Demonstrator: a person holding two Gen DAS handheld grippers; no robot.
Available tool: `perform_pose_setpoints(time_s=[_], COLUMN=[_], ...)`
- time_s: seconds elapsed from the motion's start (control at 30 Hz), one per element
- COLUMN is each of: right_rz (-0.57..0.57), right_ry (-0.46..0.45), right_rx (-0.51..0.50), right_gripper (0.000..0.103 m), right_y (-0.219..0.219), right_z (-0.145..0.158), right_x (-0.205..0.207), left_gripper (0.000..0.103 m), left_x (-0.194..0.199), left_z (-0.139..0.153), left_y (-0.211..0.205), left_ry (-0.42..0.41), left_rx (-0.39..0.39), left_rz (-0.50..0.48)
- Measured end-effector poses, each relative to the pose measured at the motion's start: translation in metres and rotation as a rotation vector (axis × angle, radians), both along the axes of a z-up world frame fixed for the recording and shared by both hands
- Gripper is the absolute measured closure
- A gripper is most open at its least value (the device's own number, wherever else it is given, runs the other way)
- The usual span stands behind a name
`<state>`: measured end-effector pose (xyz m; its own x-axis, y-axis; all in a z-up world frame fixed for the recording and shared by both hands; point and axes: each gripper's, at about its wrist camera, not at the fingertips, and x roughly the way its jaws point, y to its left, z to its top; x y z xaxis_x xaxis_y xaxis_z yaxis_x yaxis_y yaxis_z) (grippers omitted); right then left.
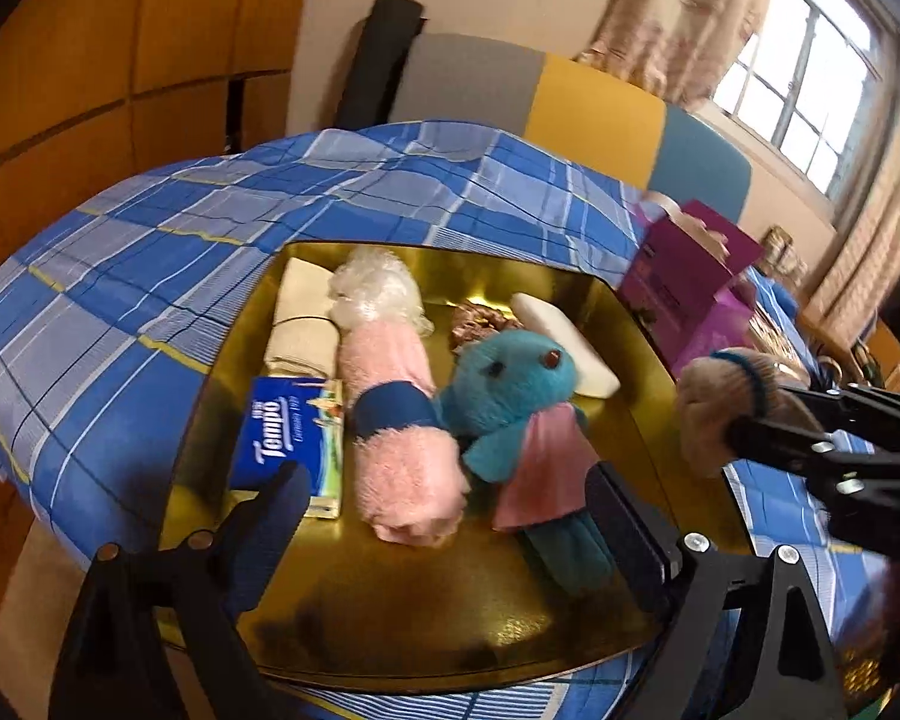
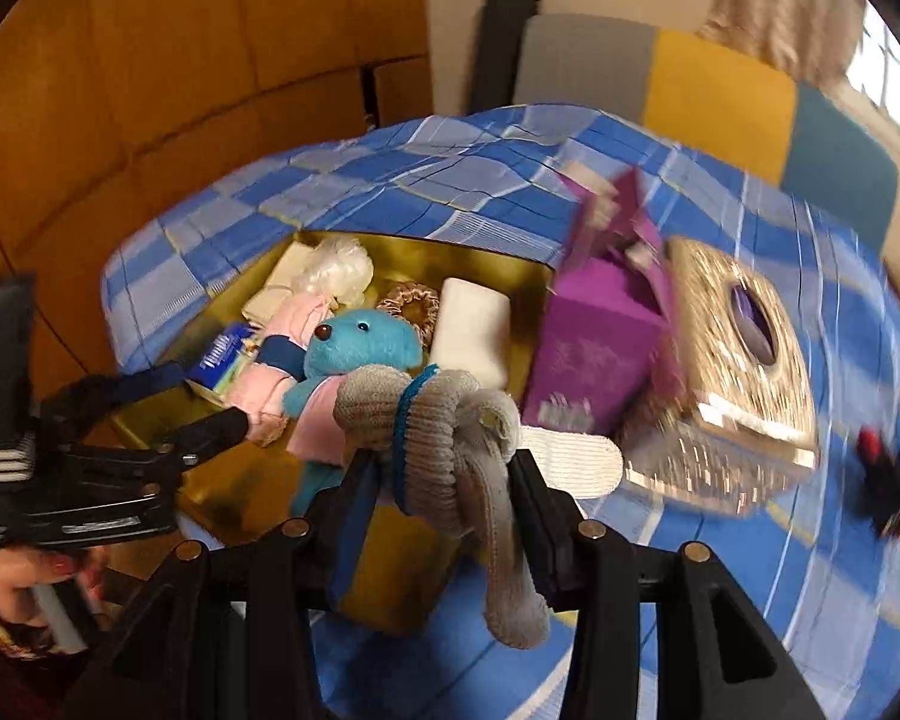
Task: Organize soft objects
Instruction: 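Carry the white knit gloves into the gold tray and open the right gripper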
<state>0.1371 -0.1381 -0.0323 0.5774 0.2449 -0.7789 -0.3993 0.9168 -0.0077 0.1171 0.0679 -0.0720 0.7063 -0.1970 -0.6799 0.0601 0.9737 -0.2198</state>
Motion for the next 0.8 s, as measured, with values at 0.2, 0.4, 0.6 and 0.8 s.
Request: perform_pose_setpoints(time_s=[0.2,0.4,0.6,0.8], right_rz=[0.015,0.011,-0.037,-0.047], right_ry=[-0.032,-0.080,-0.127,-0.096], right_rx=[-0.130,-0.238,-0.179,0.015], right_gripper=[0.057,0.055,0.053,0.053], right_y=[0.034,0.049,0.041,0.024], right_z=[-0.014,-0.024,-0.011,0.003], right_x=[0.022,0.028,0.026,0.002], left_gripper=[0.010,0.010,0.009,0.009], left_x=[0.001,0.001,-0.002,-0.005], left_z=[0.005,0.004,0.004,-0.001], left_y=[0.011,0.016,0.011,0.001], left_ry=[-0.009,0.001,-0.006,0.010], left_rx=[-0.018,-0.040,-0.045,-0.038], left_rz=[0.030,0.047,0.039,0.002])
